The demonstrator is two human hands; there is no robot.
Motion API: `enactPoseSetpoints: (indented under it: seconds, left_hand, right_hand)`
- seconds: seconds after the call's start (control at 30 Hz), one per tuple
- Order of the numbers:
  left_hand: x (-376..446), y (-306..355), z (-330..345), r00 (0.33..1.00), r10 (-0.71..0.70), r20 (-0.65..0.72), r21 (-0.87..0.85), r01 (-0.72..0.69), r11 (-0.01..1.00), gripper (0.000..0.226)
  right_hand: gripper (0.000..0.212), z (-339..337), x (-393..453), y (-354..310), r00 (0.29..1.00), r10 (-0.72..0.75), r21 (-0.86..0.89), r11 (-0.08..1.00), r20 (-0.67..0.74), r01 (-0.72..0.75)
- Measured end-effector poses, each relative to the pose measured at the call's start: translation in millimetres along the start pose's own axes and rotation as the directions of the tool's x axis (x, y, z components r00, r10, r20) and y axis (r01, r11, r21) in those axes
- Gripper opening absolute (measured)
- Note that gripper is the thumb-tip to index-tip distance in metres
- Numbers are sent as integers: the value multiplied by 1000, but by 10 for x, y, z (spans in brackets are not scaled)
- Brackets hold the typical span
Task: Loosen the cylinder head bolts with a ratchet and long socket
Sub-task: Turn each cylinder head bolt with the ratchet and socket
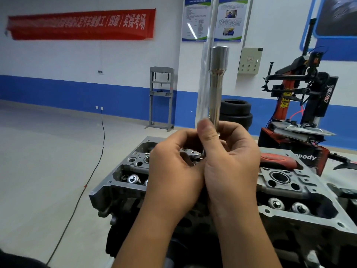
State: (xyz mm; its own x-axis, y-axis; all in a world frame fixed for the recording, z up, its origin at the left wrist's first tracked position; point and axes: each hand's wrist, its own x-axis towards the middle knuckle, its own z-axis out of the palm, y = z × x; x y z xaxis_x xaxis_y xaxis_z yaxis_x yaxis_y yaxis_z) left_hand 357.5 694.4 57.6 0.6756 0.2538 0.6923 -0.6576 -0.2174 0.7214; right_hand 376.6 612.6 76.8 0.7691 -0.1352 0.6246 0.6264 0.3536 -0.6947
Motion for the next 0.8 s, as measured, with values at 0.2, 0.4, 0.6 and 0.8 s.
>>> enactPoseSetpoints:
  seconds: [0.2, 0.4, 0.6, 0.8]
  left_hand:
    - [38, 29, -48, 979, 5, 206, 16, -8, 1000, 26]
    - [9, 1, -6, 1000, -5, 13, 41, 4, 999, 16]
    - [37, 1, -58, 983, -20, 183, 30, 14, 999, 34]
    - [1, -28, 19, 999, 10, 35, 118, -14, 993, 25]
  right_hand:
    - [37, -10, 21, 6, 999, 44, -7, 999, 14, -44]
    - [19, -23, -7, 4, 998, -27, 10, 1000, -56, 27]
    - [9, -40, 10, 3, 995, -10, 50, 999, -103, 16]
    - [20, -24, -8, -23, 994, -9, 89, 996, -109, 19]
